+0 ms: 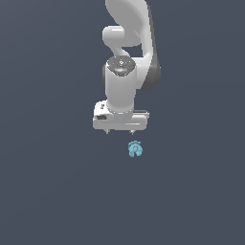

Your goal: Pick up the object and move it to a goal position.

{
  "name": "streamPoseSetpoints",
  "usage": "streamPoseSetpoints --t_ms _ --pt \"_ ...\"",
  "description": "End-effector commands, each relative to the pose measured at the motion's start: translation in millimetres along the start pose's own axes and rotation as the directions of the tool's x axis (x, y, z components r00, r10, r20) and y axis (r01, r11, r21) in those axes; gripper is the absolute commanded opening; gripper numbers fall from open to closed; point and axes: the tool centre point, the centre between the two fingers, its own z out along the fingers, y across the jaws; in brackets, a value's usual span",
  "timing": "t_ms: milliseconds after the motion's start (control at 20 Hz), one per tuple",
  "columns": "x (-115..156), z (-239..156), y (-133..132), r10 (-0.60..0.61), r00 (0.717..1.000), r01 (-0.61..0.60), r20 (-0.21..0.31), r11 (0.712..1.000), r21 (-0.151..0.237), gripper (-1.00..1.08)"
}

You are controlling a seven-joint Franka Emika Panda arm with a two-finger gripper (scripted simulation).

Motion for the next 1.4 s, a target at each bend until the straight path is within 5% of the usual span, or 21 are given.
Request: streamPoseSetpoints --t_ms 0,800,1350 --pt "0 0 0 0.000 1.000 0.000 0.000 1.000 0.000 1.00" --pt "0 12 -17 -0.074 0.997 0.074 0.018 0.997 -0.004 1.00" --pt "3 71 -66 -0.123 0.992 0.122 0.008 0.992 0.023 1.00"
